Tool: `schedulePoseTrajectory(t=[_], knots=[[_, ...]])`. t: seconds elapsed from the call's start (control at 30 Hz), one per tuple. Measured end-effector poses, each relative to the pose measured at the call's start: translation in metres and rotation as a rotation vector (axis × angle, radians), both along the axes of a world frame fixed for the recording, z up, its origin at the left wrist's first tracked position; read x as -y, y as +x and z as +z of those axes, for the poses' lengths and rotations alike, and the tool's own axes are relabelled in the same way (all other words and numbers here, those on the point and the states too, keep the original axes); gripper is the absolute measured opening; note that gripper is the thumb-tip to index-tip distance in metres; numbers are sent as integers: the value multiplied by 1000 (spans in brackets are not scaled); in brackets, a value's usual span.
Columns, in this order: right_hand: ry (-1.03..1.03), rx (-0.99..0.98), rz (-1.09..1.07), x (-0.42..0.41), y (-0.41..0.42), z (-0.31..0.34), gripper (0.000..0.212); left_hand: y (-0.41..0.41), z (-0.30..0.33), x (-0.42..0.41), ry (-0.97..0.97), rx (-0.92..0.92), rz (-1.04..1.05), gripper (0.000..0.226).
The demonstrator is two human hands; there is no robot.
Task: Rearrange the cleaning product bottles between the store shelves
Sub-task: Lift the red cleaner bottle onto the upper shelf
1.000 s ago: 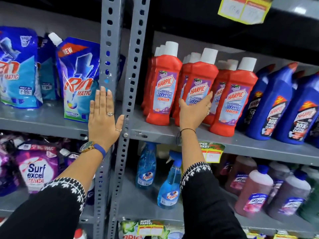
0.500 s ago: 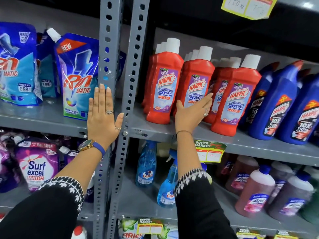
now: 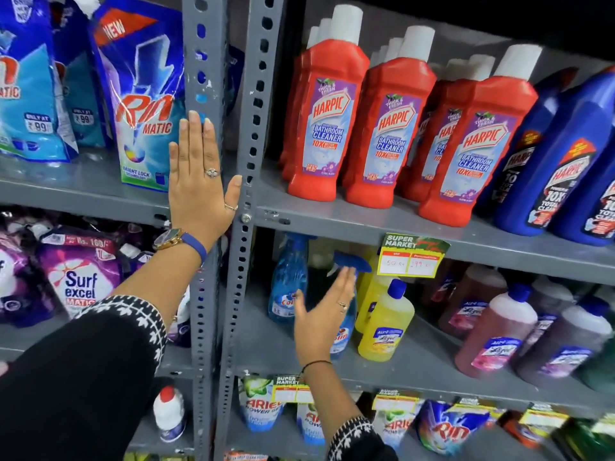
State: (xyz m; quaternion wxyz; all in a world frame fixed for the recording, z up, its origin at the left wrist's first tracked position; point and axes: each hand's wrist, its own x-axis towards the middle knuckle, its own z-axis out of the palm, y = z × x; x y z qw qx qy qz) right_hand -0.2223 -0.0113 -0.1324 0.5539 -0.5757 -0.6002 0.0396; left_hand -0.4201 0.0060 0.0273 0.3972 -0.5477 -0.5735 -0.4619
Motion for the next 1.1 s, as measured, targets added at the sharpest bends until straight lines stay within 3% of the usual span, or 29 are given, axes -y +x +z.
schedulePoseTrajectory(t=[0.1,0.2,0.4,0.8,1.1], knots=[[-208,-166,-139,-19,22,-18,101,1,1,1,6,3,-11,69],[-348,-298,-128,-32,35,-31,103,1,1,2,4,0,4,69],[-339,-473,-107,-39,39,-41,58,0,1,1,16,-12,20,68],[-403,-373,12,-26,-34,-31,67,-2,0,-2,21,-22,11,68],[-479,-233,34,-20,-34,-44,77,-2,-1,-2,34,-14,0,68]])
